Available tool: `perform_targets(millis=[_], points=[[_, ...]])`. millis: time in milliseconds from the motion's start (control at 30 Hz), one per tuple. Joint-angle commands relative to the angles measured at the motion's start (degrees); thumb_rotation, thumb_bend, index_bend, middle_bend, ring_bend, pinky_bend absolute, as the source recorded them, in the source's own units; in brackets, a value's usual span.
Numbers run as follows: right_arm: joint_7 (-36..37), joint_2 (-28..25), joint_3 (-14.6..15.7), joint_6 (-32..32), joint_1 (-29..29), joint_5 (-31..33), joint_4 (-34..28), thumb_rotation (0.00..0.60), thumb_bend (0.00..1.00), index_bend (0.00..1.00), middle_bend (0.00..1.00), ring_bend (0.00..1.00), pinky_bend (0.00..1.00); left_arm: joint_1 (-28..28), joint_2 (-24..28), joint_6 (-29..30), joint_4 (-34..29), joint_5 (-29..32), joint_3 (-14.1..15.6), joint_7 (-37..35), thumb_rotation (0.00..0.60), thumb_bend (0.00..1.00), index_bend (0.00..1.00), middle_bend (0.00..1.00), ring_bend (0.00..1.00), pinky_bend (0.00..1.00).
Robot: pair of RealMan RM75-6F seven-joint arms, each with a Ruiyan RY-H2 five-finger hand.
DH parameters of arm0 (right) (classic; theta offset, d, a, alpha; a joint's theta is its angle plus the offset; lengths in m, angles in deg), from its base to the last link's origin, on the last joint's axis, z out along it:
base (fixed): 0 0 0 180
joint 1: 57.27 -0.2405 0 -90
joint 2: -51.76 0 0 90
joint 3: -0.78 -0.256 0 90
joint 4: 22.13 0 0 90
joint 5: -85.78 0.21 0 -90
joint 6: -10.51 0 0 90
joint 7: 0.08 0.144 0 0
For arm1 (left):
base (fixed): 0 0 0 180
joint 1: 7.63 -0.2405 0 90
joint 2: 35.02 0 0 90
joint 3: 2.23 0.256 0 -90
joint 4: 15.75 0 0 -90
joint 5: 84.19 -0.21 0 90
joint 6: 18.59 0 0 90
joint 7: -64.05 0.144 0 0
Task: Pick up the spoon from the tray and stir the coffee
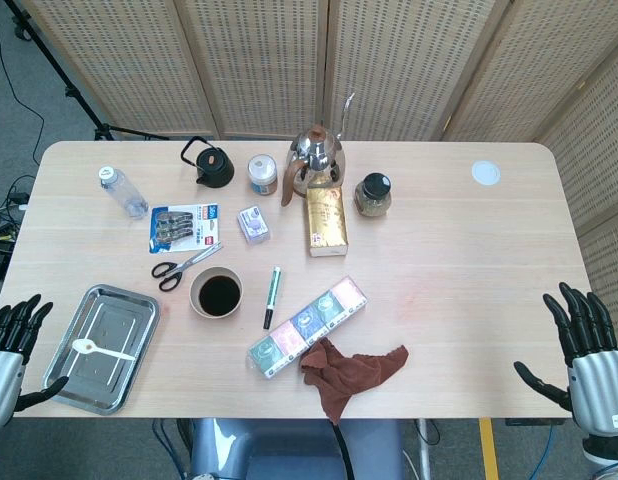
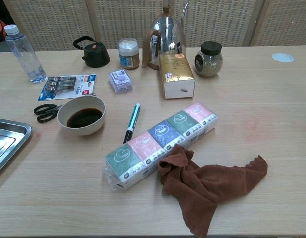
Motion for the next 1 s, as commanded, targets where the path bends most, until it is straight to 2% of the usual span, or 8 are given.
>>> perform_targets(millis=[33,367,467,600,767,1000], points=[[0.0,0.0,0.0,0.1,0.0,-0.1,0.0,0.600,0.00,0.00,0.00,0.00,0.00,-0.1,0.1,0.1,-0.1,-0.1,0.0,-0.2,0.600,0.00,0.00,0.00,0.00,0.00],[0.7,-0.3,0.0,0.2,0.1,0.2,-0.2,0.600,0.00,0.00,0.00,0.00,0.00,0.1,0.0,-0.5,0.0,-0.5,0.4,0.1,0.600,0.00,0.00,0.00,0.00,0.00],[0.5,-0.2,0.0,-0.1,0.0,0.3,-0.2,0.600,0.00,0.00,0.00,0.00,0.00,0.1,0.6,-2.2,-0.5,0.8,0.8,2.3,0.600,0.00,0.02,0.00,0.00,0.00],[0.3,0.0,0.2,-0.7,-0.2,0.4,-0.2,0.600,0.00,0.00,0.00,0.00,0.00,0.9,0.0,-4.7,-1.1,3.3,0.1,4.9,0.600,0.00,0.14,0.00,0.00,0.00],[0.6,-0.2,0.0,-0.6,-0.2,0.6,-0.2,0.600,0.00,0.00,0.00,0.00,0.00,3.3,-2.5,-9.3,1.7,6.6,-1.4,5.1,0.600,0.05,0.44,0.00,0.00,0.00],[0.0,-1.1,0.3,-2.3,0.1,2.7,-1.8,0.600,0.00,0.00,0.00,0.00,0.00,6.6,-7.4,-15.7,8.1,9.4,-2.2,5.5,0.600,0.09,0.47,0.00,0.00,0.00]])
